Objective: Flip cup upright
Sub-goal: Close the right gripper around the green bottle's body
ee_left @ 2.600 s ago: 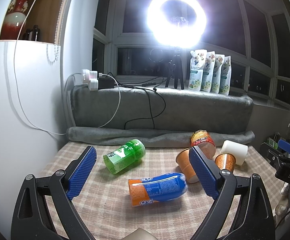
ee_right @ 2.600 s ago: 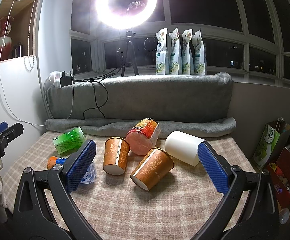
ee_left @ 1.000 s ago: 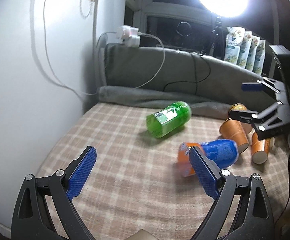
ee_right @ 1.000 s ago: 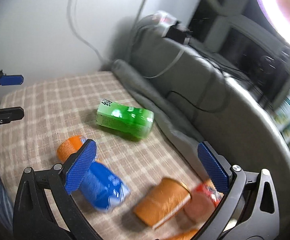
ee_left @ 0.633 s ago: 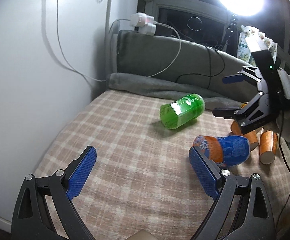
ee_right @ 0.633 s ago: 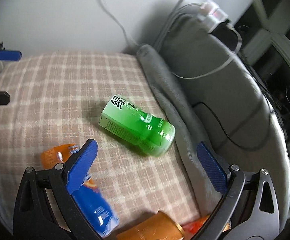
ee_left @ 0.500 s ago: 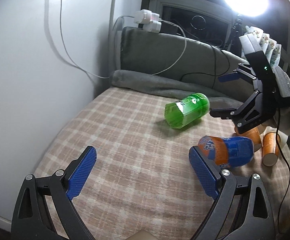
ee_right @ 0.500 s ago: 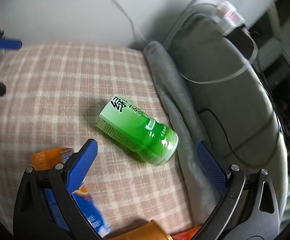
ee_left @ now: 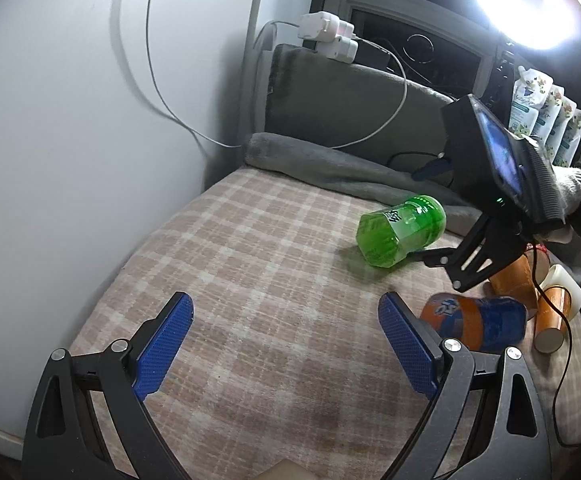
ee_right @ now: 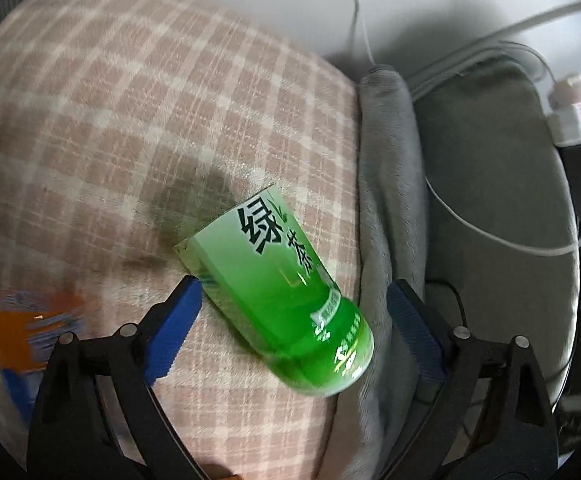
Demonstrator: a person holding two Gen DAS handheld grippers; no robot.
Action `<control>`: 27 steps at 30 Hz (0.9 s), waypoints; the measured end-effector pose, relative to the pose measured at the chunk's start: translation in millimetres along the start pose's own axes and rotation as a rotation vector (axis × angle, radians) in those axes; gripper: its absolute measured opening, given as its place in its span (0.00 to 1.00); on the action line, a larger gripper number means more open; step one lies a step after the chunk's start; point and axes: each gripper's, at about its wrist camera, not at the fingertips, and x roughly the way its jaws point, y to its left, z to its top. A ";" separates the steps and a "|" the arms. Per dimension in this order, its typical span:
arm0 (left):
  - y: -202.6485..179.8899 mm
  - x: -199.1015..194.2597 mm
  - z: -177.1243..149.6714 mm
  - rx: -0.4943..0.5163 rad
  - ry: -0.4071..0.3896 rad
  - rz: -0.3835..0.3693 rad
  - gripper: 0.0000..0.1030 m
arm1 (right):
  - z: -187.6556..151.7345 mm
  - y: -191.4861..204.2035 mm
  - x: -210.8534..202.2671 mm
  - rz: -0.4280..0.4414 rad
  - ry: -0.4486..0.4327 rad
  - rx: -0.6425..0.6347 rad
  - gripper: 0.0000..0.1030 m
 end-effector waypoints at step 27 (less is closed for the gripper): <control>3.9 7.7 0.5 -0.013 0.016 0.014 0.91 | 0.5 -52.6 16.0 0.013 -0.031 0.190 0.59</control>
